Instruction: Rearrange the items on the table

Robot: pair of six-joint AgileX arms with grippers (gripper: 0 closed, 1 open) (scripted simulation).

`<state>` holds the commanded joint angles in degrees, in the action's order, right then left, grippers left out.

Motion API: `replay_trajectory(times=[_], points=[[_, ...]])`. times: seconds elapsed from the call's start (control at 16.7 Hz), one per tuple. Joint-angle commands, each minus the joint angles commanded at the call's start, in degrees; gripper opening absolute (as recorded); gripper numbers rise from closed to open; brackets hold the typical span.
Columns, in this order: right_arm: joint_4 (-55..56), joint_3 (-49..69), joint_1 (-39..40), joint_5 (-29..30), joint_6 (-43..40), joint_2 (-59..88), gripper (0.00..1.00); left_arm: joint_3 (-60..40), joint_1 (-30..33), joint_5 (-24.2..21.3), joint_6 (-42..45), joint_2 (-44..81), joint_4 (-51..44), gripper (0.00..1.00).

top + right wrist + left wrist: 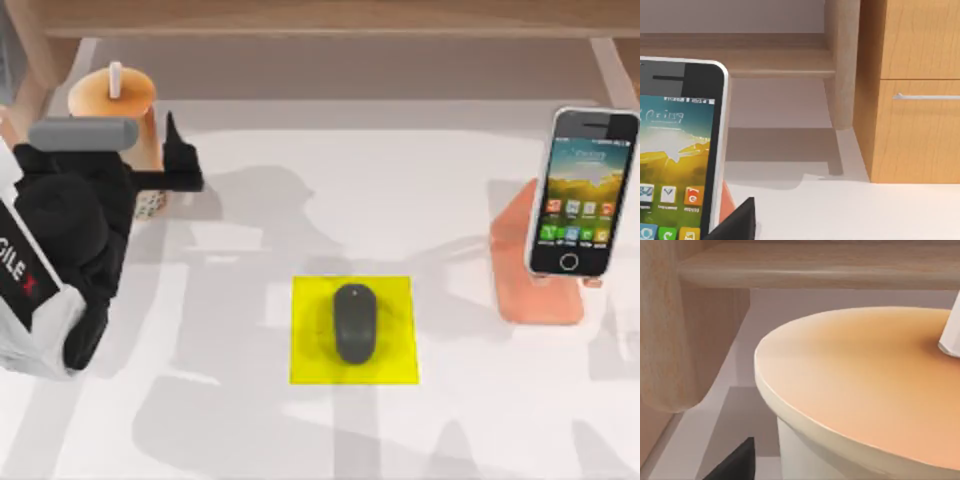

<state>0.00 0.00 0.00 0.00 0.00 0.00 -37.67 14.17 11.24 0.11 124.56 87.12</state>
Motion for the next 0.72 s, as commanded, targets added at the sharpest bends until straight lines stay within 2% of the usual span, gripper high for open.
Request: replay_trajectory(times=[0.72], points=[[0.0, 0.0, 0.0, 0.0, 0.0, 0.0, 1.0, 0.0, 0.0, 0.0, 0.0, 0.0, 0.0, 0.1]])
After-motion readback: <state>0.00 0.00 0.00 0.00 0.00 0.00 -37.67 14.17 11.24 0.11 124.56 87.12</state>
